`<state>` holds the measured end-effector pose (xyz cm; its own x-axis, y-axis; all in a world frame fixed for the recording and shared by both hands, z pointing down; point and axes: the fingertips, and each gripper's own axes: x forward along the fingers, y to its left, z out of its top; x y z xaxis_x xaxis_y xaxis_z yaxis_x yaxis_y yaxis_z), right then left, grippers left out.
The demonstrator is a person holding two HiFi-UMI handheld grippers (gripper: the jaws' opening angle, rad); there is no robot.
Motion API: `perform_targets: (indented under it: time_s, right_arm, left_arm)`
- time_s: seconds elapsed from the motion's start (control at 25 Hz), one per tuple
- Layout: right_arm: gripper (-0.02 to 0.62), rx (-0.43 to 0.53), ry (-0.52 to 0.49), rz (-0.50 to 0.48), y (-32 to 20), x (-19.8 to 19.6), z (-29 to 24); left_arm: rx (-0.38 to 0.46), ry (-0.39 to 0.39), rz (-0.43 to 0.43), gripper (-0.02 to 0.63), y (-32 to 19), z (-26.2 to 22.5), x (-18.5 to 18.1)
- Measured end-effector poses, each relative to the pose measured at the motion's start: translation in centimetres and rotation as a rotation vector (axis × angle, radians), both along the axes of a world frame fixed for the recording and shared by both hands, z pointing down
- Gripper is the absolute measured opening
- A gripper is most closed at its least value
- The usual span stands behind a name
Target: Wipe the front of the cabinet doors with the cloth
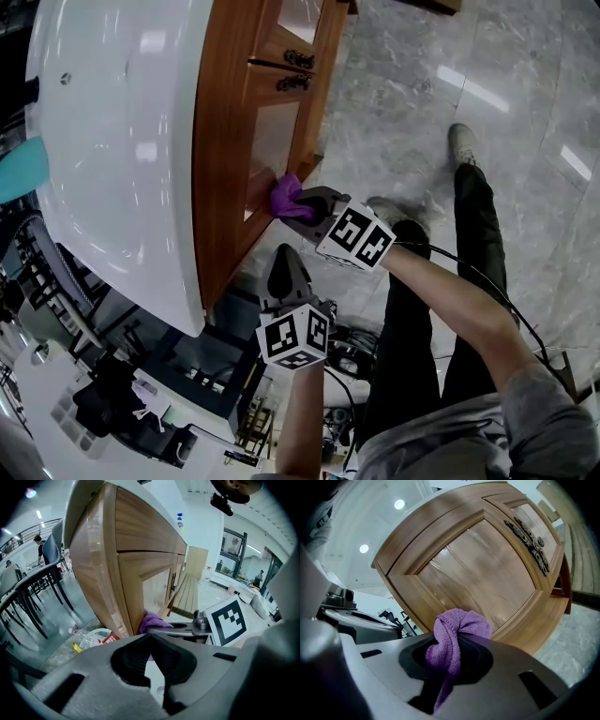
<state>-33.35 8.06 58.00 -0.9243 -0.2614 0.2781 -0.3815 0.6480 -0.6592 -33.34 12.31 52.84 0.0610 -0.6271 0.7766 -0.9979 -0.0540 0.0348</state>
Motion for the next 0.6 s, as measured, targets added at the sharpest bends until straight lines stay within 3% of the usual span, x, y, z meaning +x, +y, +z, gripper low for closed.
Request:
perform_targets:
  time_s: [0.6]
  right_arm:
    - [0.061, 0.042, -0.059, -0.016, -0.4, 0.0, -4.1]
  left_arm:
    - [0.0, 0.002, -0.029, 0.008, 0.4, -1.1, 0.0]
